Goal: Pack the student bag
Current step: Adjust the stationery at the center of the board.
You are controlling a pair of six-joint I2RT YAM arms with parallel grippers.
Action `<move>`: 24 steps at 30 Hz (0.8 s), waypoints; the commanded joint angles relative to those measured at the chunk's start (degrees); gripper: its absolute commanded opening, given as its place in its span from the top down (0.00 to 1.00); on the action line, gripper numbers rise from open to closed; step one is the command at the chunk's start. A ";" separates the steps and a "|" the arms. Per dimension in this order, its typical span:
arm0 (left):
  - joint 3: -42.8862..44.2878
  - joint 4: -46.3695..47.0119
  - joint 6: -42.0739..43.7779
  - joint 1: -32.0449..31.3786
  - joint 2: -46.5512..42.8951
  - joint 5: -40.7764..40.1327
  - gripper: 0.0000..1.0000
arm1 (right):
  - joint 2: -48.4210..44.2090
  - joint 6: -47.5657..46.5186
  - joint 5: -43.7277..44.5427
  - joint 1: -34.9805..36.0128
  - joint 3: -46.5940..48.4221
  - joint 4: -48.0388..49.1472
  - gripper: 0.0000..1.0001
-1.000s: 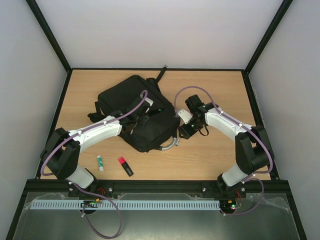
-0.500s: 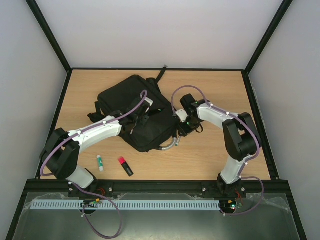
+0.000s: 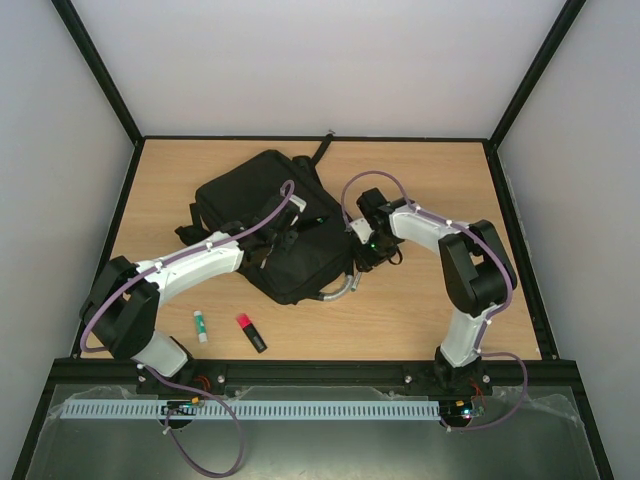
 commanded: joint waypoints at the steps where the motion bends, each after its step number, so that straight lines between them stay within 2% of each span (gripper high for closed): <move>1: 1.28 -0.34 -0.03 -1.04 -2.51 1.03 0.89 | 0.82 0.64 3.88 0.38 -0.39 0.05 0.52; 6: 1.56 -0.44 -0.04 -1.21 -2.29 1.64 0.89 | -0.53 0.18 2.92 0.41 -1.82 -0.32 0.54; 11: 1.58 -0.57 0.21 -1.22 -2.40 1.47 0.89 | 0.11 1.17 -2.87 0.46 0.05 -1.71 0.40; 19: 2.00 -0.98 0.09 -1.22 -0.96 1.80 0.88 | 0.82 0.83 4.42 0.46 -2.34 0.68 0.42; 24: 2.02 -0.89 0.04 -1.22 -0.64 2.54 0.88 | -1.68 -1.13 10.74 0.31 -5.49 1.56 0.48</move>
